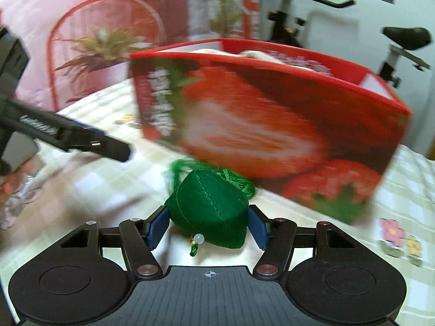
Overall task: Organize soft objects
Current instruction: 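Move both grippers back down to the green knit pouch, then close both grippers on the green knit pouch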
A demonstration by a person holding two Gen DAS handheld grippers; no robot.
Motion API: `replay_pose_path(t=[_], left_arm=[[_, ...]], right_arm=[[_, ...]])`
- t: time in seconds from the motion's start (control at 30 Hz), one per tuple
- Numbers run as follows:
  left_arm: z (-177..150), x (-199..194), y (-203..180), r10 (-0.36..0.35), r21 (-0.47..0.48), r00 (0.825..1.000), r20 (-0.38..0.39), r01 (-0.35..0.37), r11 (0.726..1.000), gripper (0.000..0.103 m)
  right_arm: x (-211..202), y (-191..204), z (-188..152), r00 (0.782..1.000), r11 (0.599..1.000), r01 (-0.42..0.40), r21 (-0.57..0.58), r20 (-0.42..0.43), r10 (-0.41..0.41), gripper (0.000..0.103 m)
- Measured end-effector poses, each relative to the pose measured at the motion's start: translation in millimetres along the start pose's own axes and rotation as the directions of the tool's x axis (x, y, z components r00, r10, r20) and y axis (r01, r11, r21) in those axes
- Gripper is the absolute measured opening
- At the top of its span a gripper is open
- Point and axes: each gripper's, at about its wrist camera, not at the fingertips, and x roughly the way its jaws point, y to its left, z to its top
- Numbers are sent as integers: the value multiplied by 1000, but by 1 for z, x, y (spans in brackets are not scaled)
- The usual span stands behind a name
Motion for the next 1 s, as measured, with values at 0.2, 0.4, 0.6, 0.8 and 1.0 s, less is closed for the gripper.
replay_pose_path(t=[0.2,0.4,0.6,0.8,1.0], left_arm=[[-5,-15,0,-62,-51,998,13,62,997,87],[-21,-30,-2,-137,-133,990,30,140,981,76],[-31,-22,-16,-218,-117,976,-2,216,969,63],[-40,-12,-17,-281,-142,960,-19,275,951,55],[-47,-5,-7,-312,-203,950,-4,304,931,54]], right_arm=[[7,35,6,998,998,-66,24,1,66,59],[7,58,1,997,997,-70,18,29,69,60],[-2,57,-18,995,994,-91,56,53,88,60],[-5,54,-20,993,993,-100,66,70,96,60],[-6,54,-22,992,992,-108,66,78,103,59]])
